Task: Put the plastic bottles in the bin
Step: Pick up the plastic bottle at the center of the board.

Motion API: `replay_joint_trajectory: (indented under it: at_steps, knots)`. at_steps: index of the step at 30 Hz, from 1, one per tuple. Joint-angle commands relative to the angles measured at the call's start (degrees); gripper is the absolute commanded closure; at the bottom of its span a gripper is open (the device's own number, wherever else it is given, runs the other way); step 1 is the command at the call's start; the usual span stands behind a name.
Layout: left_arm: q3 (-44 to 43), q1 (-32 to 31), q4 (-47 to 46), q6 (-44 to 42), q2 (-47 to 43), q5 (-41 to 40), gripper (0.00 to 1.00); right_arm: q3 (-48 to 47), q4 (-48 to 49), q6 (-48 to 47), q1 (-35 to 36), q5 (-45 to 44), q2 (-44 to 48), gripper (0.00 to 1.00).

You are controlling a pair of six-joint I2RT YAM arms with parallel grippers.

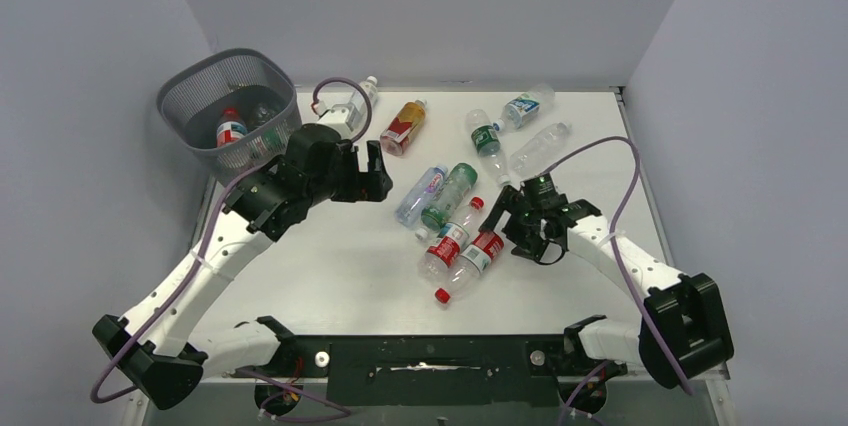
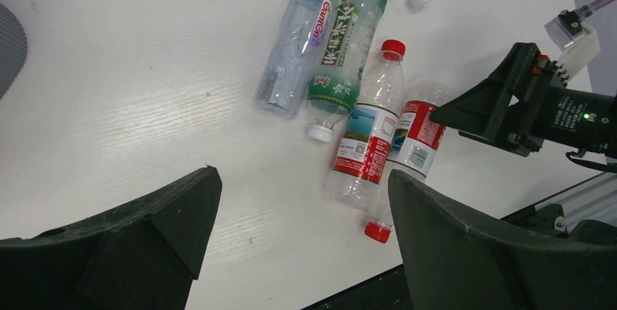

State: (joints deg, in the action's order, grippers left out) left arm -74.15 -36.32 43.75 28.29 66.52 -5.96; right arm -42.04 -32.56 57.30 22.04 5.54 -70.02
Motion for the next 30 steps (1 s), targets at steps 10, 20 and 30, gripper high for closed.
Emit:
replay_joint_trajectory:
  at_steps: [10, 20, 30]
  knots:
    - [2.5, -2.1, -2.8, 1.5, -2.5, -0.6, 0.14, -1.8, 8.0, -1.0, -1.2, -0.4, -7.3, 0.0]
    - [2.5, -5.4, -4.6, 2.3, -0.1, 0.7, 0.13, -0.7, 10.0, -1.4, -1.5, -0.3, -8.9, 0.18]
    - [2.1, -16.8, -6.6, 4.4, 5.6, -0.7, 0.13, 1.1, 10.6, -3.7, -3.3, -0.6, -8.8, 0.36]
